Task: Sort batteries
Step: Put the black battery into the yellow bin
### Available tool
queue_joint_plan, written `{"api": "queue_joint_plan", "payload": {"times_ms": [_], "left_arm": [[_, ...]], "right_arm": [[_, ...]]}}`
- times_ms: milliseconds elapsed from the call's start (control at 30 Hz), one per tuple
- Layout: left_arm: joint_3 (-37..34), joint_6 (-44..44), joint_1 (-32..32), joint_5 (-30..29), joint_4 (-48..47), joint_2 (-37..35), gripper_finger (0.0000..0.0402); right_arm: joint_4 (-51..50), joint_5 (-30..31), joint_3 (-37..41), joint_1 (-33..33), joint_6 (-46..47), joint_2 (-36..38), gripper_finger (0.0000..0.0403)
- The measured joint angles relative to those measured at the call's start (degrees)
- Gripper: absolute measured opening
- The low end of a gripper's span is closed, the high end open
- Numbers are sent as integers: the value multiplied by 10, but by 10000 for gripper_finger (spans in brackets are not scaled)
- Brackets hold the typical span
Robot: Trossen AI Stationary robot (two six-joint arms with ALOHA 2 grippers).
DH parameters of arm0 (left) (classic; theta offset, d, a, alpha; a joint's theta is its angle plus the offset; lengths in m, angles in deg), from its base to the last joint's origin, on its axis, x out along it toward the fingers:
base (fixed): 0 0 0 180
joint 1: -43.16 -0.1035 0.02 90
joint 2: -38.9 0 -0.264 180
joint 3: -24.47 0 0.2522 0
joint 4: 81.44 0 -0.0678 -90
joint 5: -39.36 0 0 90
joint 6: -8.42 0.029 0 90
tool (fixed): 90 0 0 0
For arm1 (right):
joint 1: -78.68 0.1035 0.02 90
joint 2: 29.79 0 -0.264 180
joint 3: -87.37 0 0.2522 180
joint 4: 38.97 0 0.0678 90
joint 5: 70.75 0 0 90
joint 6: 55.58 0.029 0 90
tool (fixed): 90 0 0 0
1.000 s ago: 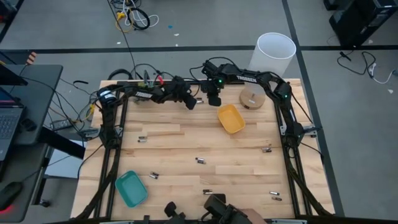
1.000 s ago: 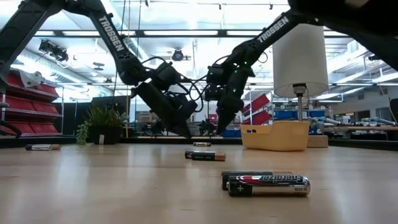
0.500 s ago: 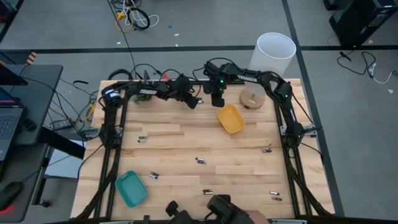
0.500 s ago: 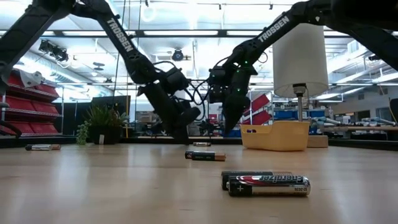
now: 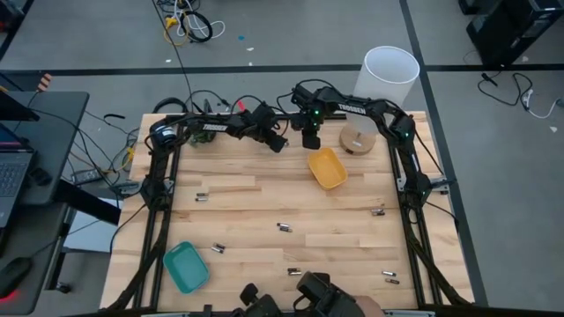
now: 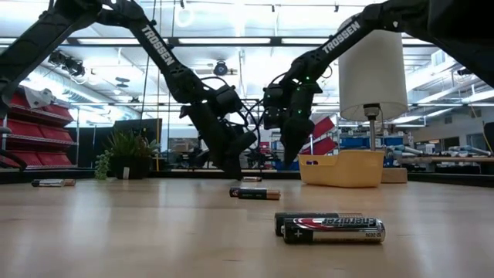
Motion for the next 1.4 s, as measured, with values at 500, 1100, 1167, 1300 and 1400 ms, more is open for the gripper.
{"api": "queue_joint_plan", "payload": {"times_ms": [500,1100,1167,1300,1400], "left_arm": [[-1,15,7,15,24,1,14],[-1,43,9,41,31,-1,16],[-1,53,6,42,21,-7,16],[-2,59,1,52,17,-22,16],[-2,59,1,57,14,-21,16]], "right_arm": [[55,-26,0,-1,0,0,23],[115,40,0,37,20,0,65],[120,60,0,41,15,0,67],[124,64,0,49,-5,-1,64],[126,63,0,52,-23,-7,59]]}}
